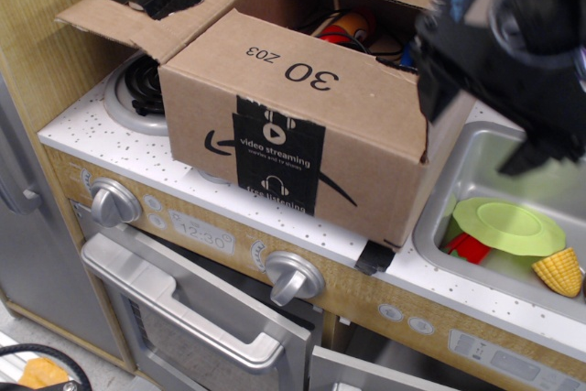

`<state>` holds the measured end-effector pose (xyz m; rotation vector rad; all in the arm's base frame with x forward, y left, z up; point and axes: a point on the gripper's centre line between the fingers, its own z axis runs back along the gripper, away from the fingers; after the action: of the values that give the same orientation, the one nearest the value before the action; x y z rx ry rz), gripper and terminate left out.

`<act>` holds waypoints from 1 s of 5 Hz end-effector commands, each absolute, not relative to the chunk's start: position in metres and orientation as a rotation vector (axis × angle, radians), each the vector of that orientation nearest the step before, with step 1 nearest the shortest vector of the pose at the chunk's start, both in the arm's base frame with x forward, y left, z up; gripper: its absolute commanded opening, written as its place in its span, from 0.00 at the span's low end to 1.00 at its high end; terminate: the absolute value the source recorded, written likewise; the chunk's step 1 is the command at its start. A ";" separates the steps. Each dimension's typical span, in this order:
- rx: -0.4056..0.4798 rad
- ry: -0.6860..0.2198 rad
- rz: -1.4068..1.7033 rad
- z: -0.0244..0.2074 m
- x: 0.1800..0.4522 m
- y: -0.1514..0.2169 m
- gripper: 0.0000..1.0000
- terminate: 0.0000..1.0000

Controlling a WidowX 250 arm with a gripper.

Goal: Close large4fbox flaps

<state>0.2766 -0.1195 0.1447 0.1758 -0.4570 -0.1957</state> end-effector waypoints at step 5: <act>0.080 -0.444 -0.168 0.104 0.298 -0.042 1.00 0.00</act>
<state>0.2973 -0.0452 0.1066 0.0580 -0.4638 -0.1703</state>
